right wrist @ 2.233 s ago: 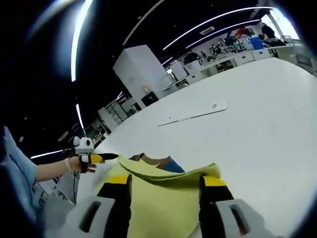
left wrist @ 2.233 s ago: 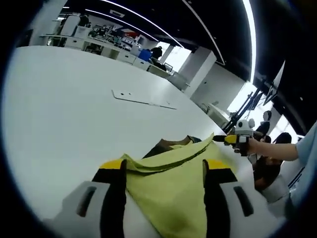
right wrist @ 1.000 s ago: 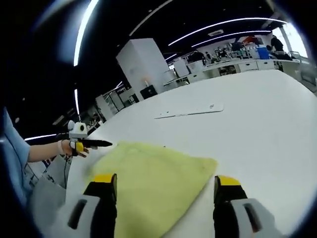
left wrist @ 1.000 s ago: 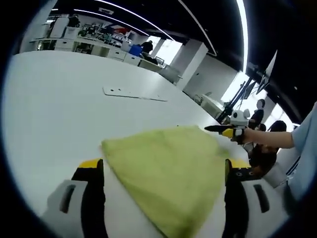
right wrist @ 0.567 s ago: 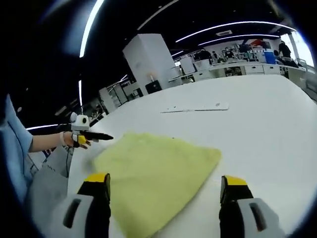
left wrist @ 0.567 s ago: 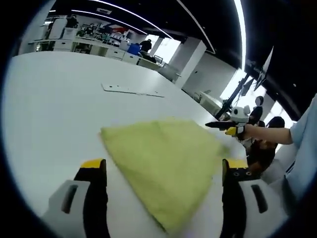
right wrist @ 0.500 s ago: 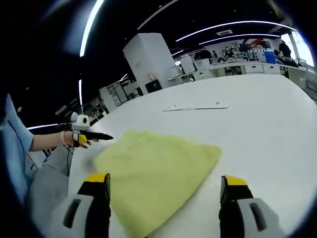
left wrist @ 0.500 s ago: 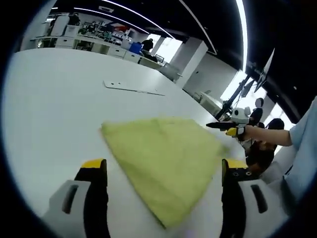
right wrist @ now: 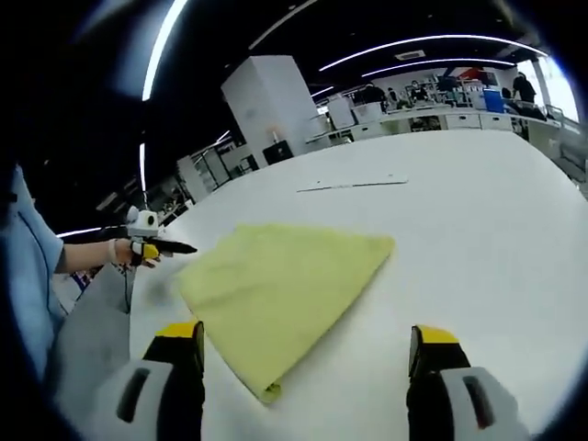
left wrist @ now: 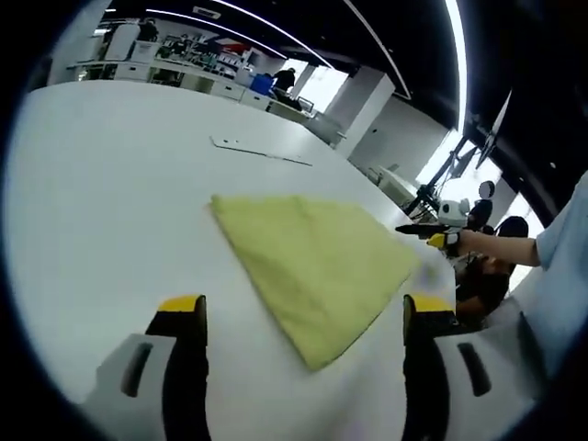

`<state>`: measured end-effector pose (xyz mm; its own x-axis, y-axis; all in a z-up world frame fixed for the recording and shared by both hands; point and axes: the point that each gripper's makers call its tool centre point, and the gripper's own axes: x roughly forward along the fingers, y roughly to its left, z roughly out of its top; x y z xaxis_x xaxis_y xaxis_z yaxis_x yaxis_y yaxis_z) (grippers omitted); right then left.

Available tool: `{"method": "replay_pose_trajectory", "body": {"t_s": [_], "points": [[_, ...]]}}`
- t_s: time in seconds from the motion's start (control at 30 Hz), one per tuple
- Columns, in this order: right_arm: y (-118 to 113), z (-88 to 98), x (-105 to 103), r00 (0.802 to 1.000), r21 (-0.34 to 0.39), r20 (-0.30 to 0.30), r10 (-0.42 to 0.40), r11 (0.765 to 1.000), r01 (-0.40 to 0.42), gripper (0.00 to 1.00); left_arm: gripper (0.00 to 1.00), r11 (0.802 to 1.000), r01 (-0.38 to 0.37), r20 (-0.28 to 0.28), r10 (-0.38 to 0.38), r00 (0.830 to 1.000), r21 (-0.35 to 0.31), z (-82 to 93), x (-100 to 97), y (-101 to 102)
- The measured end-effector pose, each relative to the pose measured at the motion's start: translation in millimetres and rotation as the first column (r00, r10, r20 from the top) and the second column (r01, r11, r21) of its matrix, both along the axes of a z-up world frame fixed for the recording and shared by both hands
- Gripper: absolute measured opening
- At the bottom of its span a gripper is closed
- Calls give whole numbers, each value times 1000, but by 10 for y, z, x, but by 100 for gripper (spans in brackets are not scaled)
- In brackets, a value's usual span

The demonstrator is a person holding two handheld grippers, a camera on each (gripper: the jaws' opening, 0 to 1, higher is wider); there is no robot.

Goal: Fold the garment on the visible template until the final outline fits inside the template.

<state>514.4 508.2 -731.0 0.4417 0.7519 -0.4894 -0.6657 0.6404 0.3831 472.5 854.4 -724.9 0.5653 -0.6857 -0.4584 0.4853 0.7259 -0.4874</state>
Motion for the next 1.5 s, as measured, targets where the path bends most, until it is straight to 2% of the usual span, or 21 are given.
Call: {"method": "replay_pose_trajectory", "body": {"t_s": [0.17, 0.33, 0.53, 0.73, 0.8, 0.87, 1.03, 1.17, 1.3, 1.5], "points": [[-53, -22, -110, 1000, -7, -10, 1, 1000, -1, 92, 80, 999, -31, 23, 31, 999, -8, 27, -112, 69], [-91, 13, -166, 1000, -9, -7, -3, 1000, 2, 92, 78, 999, -47, 19, 47, 999, 2, 7, -229, 103], [-60, 23, -225, 1000, -6, -7, 1, 1000, -1, 90, 74, 997, -83, 31, 82, 996, 11, 10, -248, 162], [46, -7, -393, 999, -9, -9, 48, 999, -48, 72, 64, 997, -64, 40, 62, 997, 41, -51, -296, 137], [77, -55, -454, 998, -12, -22, 63, 998, -64, 68, 58, 998, -55, 42, 54, 998, 29, -60, -324, 105], [82, -113, -506, 996, -45, -16, 88, 995, -89, 61, 54, 998, -50, 37, 49, 998, 23, -82, -340, 83], [116, -139, -561, 994, -43, -26, 104, 994, -105, 50, 45, 999, -30, 25, 30, 999, 31, -145, -386, 44], [107, -160, -569, 992, -69, -6, 126, 990, -126, 30, 36, 999, -21, 16, 20, 1000, 35, -192, -397, 19], [106, -164, -551, 992, -61, -7, 127, 990, -127, 27, 30, 999, -16, 9, 15, 1000, 44, -249, -388, 8], [89, -203, -557, 990, -73, -17, 140, 987, -141, 20, 25, 995, 15, 18, -17, 1000, 96, -325, -376, -17]]}}
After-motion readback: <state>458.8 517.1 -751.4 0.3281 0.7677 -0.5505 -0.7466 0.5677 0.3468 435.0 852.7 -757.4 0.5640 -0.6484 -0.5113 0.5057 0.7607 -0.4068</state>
